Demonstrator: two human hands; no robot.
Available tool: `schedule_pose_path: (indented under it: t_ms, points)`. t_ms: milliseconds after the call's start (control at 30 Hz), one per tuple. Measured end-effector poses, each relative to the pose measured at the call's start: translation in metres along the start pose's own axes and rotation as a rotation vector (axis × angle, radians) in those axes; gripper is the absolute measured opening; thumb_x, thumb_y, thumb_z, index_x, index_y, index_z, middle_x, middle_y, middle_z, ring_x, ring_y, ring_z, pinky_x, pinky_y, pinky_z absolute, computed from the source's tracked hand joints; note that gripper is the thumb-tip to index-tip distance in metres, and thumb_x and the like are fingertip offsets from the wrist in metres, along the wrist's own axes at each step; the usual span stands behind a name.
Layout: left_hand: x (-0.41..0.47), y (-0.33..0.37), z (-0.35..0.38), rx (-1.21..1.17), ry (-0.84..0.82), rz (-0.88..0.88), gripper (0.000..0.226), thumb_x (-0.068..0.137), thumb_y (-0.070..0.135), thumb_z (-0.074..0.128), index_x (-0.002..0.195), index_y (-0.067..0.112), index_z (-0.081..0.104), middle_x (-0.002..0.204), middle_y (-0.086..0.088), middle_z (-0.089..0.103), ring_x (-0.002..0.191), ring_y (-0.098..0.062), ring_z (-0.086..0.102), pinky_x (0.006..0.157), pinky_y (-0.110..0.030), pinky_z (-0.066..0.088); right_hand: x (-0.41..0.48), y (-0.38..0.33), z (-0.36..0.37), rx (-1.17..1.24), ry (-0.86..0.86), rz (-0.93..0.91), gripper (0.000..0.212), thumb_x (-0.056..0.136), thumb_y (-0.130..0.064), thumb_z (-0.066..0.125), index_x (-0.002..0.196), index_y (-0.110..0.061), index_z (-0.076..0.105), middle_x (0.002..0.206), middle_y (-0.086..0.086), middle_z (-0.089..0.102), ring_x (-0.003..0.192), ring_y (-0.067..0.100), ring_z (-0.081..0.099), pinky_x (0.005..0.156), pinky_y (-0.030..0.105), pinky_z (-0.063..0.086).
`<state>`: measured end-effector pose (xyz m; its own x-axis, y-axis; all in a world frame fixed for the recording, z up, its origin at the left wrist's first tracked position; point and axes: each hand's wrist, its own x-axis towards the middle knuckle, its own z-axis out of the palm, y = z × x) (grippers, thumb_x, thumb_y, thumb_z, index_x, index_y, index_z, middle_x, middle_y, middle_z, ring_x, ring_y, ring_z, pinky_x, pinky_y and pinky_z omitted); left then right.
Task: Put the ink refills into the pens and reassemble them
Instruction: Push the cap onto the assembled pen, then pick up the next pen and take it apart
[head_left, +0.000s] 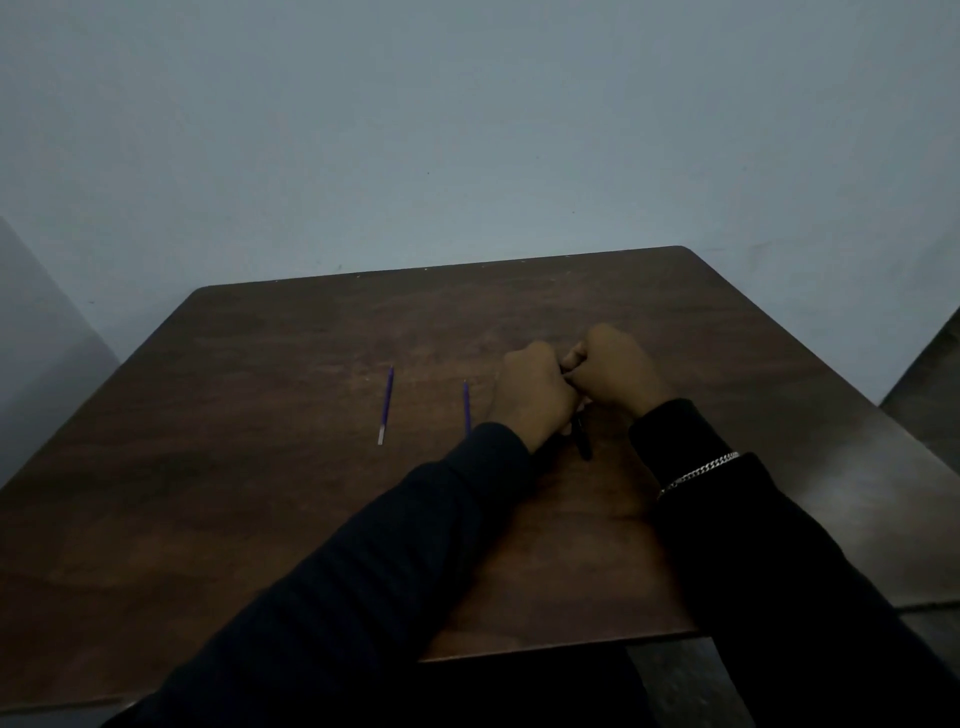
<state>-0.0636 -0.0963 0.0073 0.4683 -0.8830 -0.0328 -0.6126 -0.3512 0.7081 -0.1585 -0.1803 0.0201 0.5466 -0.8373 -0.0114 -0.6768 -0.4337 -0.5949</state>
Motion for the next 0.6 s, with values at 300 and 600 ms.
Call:
schedule_pose_path:
  t_ms: [300,600]
  points:
    - [-0.002,-0.009,-0.016,0.001,0.1,-0.042,0.017,0.094,0.018,0.079,0.083,0.01,0.068,0.064,-0.003,0.073,0.045,-0.003,0.069,0.041,-0.021,0.052,-0.004,0.004,0.0,0.108,0.01,0.001,0.021,0.085,-0.014,0.082,0.078,0.003,0.075,0.065,0.012,0.073,0.048,0.009,0.071,0.045,0.021,0.057]
    - [-0.006,-0.037,-0.042,-0.246,0.106,-0.184,0.011,0.102,0.016,0.067,0.094,0.008,0.069,0.076,-0.008,0.079,0.066,-0.016,0.08,0.074,-0.044,0.069,-0.025,-0.014,-0.004,0.241,0.126,-0.211,0.015,0.085,-0.022,0.081,0.095,-0.012,0.075,0.07,0.001,0.075,0.052,0.005,0.071,0.055,0.018,0.057]
